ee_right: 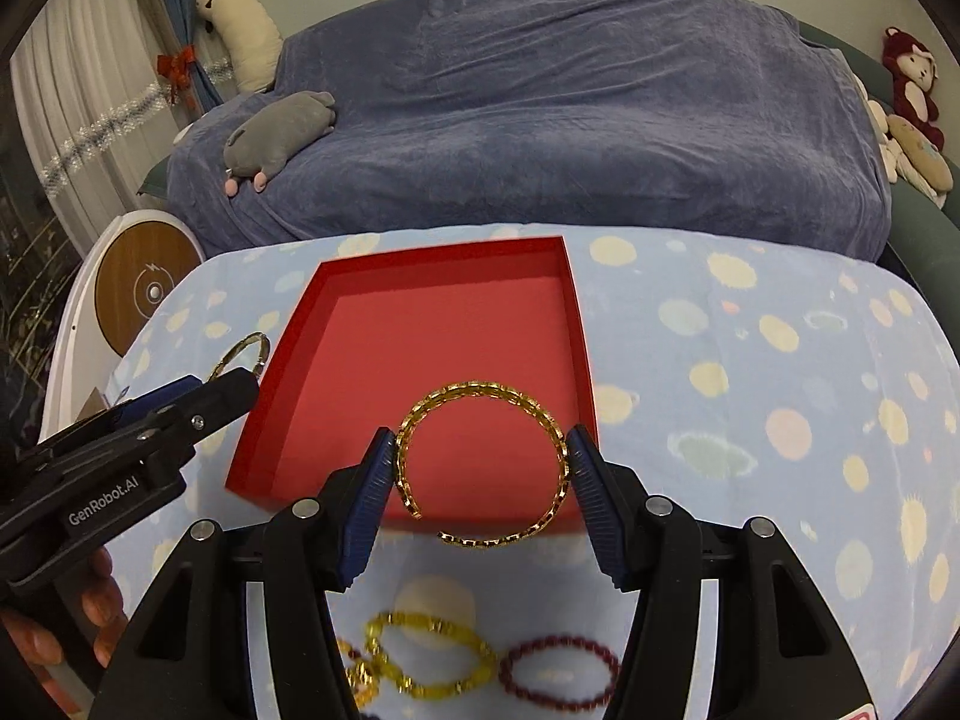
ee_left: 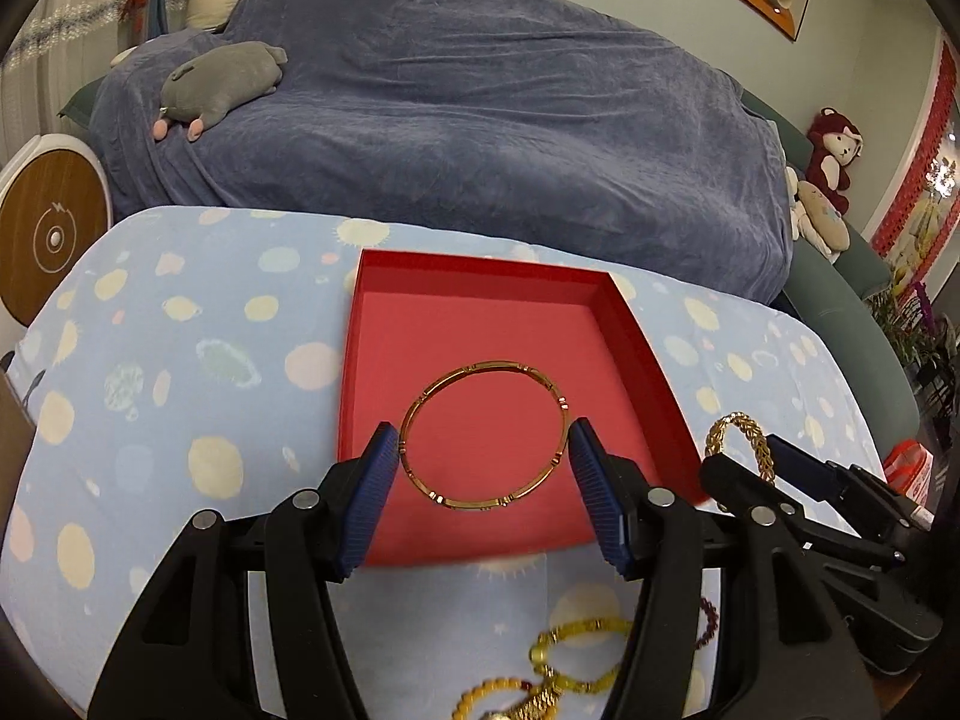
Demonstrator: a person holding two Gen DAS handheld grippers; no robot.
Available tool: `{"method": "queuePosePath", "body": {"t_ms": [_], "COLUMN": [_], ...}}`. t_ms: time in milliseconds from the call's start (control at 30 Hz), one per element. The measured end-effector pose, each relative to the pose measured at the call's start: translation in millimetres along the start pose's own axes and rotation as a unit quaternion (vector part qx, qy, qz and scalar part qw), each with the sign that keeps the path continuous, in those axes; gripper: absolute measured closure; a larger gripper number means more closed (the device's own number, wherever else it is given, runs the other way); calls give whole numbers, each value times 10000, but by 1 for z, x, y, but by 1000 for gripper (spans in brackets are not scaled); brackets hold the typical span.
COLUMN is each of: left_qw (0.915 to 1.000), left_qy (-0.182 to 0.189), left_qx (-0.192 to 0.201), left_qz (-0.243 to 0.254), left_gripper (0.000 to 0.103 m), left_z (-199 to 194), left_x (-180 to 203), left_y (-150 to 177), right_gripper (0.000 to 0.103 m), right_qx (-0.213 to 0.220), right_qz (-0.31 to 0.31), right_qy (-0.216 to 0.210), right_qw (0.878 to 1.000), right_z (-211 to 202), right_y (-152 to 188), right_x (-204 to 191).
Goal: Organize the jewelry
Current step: 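Carry both gold bangles into the red box and open both tools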
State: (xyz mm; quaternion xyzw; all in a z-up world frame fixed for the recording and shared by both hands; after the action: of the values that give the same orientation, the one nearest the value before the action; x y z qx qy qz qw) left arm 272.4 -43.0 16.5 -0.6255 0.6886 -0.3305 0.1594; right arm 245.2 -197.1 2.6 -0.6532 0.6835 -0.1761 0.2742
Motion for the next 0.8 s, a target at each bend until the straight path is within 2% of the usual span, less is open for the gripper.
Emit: {"method": "queuePosePath", "body": {"t_ms": [167, 333, 567, 700, 800], "left_qw": [9997, 9986, 9978, 9975, 9974], "left_qy": [-181, -328, -373, -368, -450], "left_qx": [-113, -354, -526, -599, -570], "left_qz": [141, 201, 145, 45, 10], "left_gripper": [47, 47, 47, 47, 41], "left_z": [53, 102, 139, 147, 148], "left_x": [-6, -14, -28, -32, -35], "left_y": [-35, -47, -56, -58, -58], "right_gripper": [47, 47, 47, 46, 46], "right_qx": [-117, -323, -676, -721, -683], "right_qz": [-6, -52, 72, 11, -37], "right_qy": [-5, 23, 12, 38, 118], "right_qw": [9999, 9995, 9977, 9974, 9976], "right_z": [53, 103, 151, 160, 161], "right_y": [-45, -70, -78, -78, -77], "right_x": [0, 0, 5, 4, 4]}}
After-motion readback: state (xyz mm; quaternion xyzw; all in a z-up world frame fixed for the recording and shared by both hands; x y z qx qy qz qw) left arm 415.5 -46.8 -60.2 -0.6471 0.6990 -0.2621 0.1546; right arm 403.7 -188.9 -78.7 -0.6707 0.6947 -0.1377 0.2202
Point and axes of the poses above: each gripper's, at about its wrist camera, not at the fingertips, and z roughly the way its jaws point, x to its right, y to its underside, the point moved 7 cm from there along z, roughly the way its jaws point
